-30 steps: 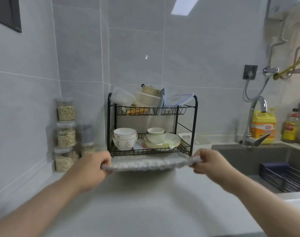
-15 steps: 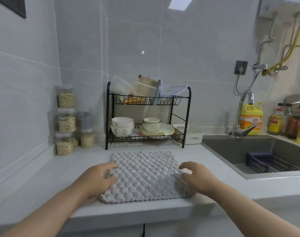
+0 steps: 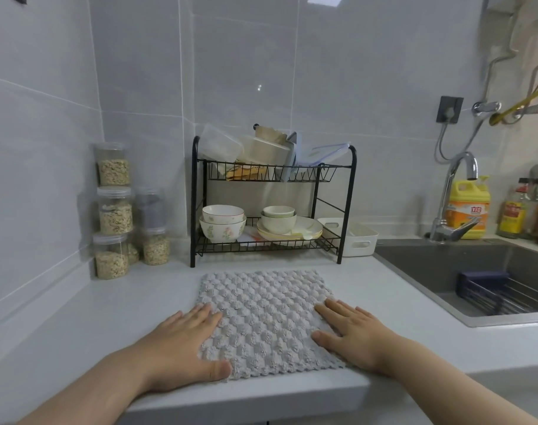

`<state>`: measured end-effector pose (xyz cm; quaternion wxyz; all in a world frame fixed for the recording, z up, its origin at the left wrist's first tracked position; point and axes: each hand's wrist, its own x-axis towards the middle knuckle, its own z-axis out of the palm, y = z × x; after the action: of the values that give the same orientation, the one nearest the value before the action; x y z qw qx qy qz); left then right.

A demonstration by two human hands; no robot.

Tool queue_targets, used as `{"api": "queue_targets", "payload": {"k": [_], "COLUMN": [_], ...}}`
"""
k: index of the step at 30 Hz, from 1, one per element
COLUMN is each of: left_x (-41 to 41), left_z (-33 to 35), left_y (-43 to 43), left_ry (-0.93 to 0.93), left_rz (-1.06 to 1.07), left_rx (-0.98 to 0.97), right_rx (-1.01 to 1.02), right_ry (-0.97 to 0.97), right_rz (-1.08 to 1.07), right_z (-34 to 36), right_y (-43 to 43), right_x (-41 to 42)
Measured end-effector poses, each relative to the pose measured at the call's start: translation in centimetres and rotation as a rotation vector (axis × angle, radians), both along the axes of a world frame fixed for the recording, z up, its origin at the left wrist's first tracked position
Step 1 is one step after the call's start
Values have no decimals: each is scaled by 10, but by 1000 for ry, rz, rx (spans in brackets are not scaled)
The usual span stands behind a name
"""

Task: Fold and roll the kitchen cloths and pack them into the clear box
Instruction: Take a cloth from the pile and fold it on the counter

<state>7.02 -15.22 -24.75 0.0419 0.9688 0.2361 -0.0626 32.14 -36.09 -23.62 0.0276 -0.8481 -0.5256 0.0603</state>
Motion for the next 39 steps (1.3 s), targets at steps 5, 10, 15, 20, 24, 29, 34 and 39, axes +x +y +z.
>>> {"api": "queue_targets", "payload": {"k": [5, 10, 15, 20, 24, 29, 34, 39], "left_x": [0, 14, 67, 93, 105, 111, 109, 102], "left_z": [-4, 1, -9, -8, -4, -5, -9, -2], "left_y": [-1, 32, 89, 123, 131, 140, 142, 129], "left_ry": [-102, -744, -775, -637, -507, -632, -781, -969], "left_rz": [5, 287, 429, 508, 446, 441, 389, 377], "left_rx": [-41, -447, -358, -256, -45, -107, -148, -288], "right_rx": [43, 564, 576, 206, 141, 438, 723, 855], "right_ry": [40, 606, 310, 47, -101, -9, 257, 273], "right_rz": [1, -178, -343, -326, -313, -231, -204, -278], "right_z": [-4, 3, -1, 1, -4, -13, -15, -12], "right_y": [1, 7, 67, 116, 128, 127, 122, 118], "right_x": [4, 27, 74, 106, 118, 131, 130, 128]}}
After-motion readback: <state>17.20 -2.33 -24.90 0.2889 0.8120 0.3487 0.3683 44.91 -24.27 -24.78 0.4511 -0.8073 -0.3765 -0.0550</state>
